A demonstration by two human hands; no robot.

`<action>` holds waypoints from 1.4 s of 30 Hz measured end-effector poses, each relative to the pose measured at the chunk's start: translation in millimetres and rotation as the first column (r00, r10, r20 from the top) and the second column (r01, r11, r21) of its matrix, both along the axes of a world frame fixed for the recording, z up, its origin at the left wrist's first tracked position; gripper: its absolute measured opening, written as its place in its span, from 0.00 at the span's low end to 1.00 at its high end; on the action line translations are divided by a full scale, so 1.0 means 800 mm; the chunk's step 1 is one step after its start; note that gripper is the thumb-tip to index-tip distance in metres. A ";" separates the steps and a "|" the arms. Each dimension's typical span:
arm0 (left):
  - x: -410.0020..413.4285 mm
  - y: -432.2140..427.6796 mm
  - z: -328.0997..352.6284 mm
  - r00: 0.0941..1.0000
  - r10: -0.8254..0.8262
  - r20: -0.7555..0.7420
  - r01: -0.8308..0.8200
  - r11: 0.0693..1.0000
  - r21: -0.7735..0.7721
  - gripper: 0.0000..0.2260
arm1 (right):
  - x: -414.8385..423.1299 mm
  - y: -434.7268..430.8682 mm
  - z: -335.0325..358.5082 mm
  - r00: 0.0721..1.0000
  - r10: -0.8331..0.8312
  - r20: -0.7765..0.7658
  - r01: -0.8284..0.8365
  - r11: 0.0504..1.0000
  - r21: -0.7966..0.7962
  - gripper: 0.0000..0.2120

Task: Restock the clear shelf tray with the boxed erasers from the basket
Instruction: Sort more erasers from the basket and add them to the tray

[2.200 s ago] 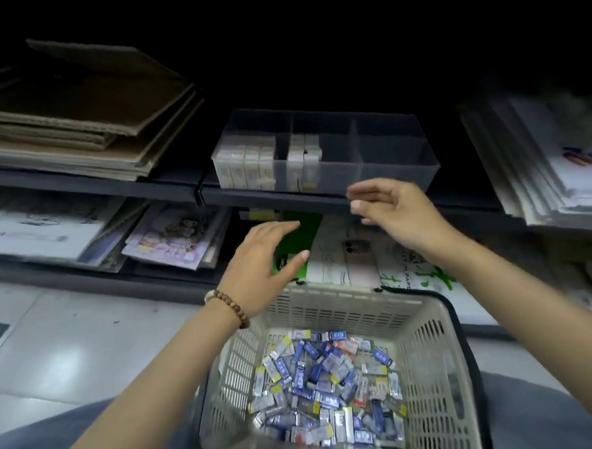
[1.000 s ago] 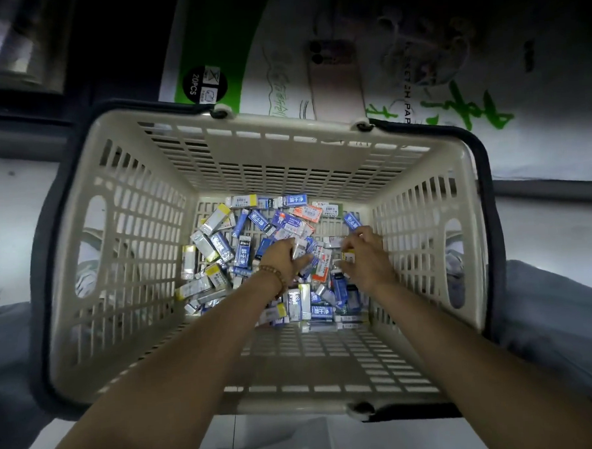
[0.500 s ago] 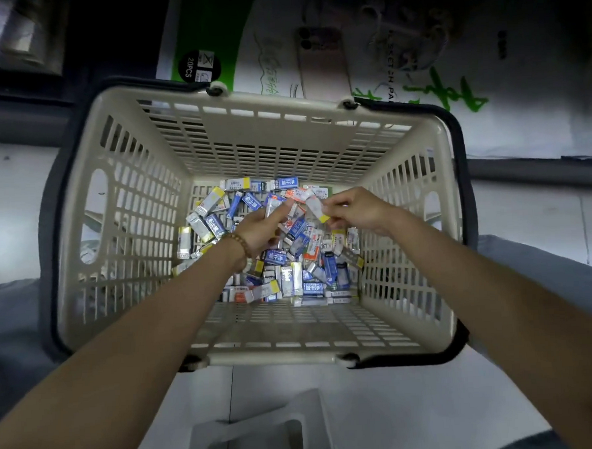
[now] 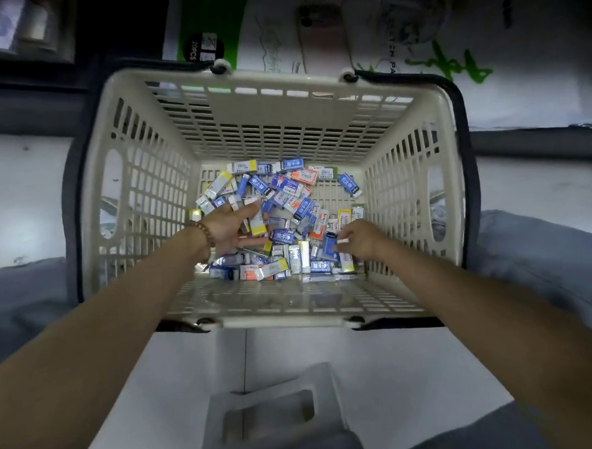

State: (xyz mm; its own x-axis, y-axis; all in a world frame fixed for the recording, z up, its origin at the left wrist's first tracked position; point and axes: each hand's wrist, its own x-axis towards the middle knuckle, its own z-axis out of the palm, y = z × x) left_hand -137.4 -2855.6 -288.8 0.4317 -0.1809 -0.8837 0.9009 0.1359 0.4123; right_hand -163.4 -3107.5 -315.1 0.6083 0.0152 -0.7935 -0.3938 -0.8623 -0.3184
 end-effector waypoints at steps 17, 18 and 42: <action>-0.022 0.030 0.029 0.925 -0.378 0.035 0.375 0.924 0.071 0.32 | -0.001 0.055 0.036 0.977 -0.092 -0.193 0.153 0.932 0.330 0.20; -0.022 0.036 0.031 0.941 -0.338 -0.001 0.337 0.939 0.070 0.37 | -0.009 0.047 0.028 0.968 0.100 -0.231 -0.047 0.973 0.225 0.19; -0.011 0.021 0.035 0.990 -0.132 0.049 0.134 0.989 -0.062 0.36 | 0.028 0.090 0.063 0.795 -0.467 -0.388 0.597 0.482 0.642 0.15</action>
